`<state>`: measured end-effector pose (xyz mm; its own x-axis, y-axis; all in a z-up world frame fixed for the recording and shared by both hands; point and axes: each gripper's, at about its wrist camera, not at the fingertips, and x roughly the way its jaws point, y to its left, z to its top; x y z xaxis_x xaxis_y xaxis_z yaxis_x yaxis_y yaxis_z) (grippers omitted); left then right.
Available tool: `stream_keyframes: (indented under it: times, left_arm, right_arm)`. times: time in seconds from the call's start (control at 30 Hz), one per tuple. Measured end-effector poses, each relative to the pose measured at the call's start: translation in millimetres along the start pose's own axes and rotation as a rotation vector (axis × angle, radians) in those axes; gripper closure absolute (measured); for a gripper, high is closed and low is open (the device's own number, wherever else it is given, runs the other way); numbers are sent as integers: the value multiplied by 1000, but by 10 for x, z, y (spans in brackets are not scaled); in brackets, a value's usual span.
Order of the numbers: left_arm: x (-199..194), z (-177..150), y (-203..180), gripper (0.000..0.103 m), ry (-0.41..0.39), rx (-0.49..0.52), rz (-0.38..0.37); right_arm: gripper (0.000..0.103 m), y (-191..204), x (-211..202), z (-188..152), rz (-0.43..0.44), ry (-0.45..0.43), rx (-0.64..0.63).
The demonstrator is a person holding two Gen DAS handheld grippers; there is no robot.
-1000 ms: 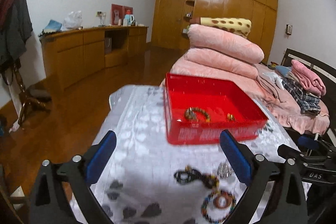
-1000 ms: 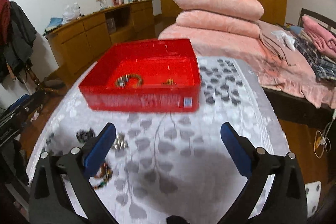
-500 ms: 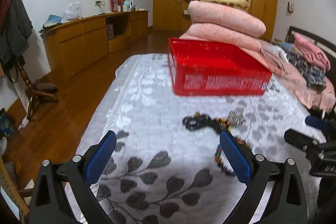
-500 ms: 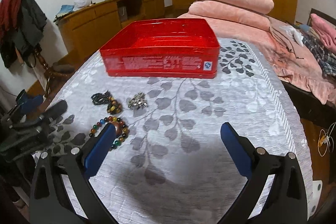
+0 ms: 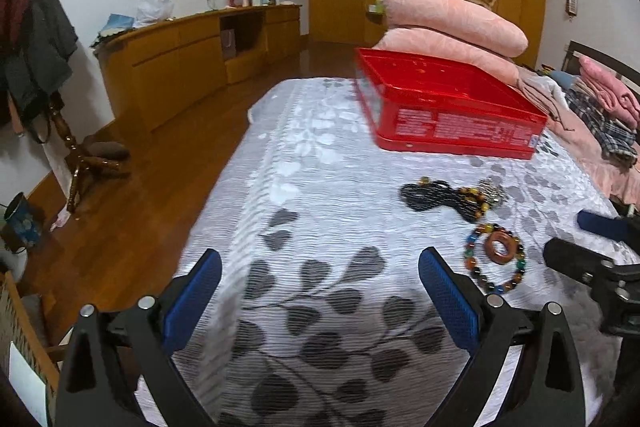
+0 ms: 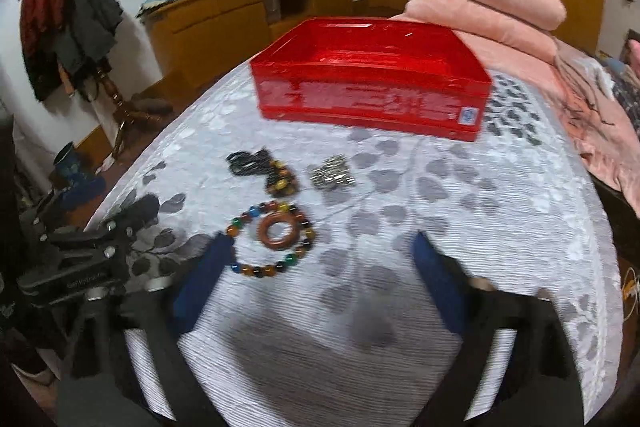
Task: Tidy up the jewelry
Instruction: 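Withdraw both open tools from the red box back over the remaining jewelry, then close the right tool on the brown wooden ring while the left tool approaches the multicolour bracelet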
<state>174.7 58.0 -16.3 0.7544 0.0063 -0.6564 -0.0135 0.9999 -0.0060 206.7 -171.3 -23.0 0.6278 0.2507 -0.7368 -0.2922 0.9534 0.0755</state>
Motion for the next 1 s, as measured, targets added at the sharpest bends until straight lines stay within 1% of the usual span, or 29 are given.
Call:
stream_keyframes:
  times: [0.07,0.13,0.2,0.23,0.3,0.43,0.5,0.57,0.77,1.0]
  left_arm:
    - [-1,5,48,6,0,-10,2]
    - [-10,4,95,6,0,-22,2]
    - [-6,4,118,6,1,-26,-3]
    - [-2,5,118,6,1,-26,-6]
    - [6,0,120,6,2,-25,-13]
    - [24,3,122,6,6,-26,-31]
    - [32,12,119,6,6,-29,-38]
    - [39,14,116,6,6,-32,-44]
    - [53,19,126,6,7,-44,-58]
    - [53,14,138,6,4,-50,-64]
  right_arm:
    - [42,44,95,8,34,33,0]
    - [49,92,148,8,41,49,-7]
    - [60,141,205,15,56,67,-18]
    - [61,159,236,21,59,78,-19]
    - [69,180,273,25,61,87,-27]
    - [69,195,320,54,54,96,-37]
    - [74,196,320,68,48,96,-38]
    - [76,205,320,77,54,98,-41]
    - [76,259,258,88,47,95,-64]
    - [76,276,361,75,40,124,-60]
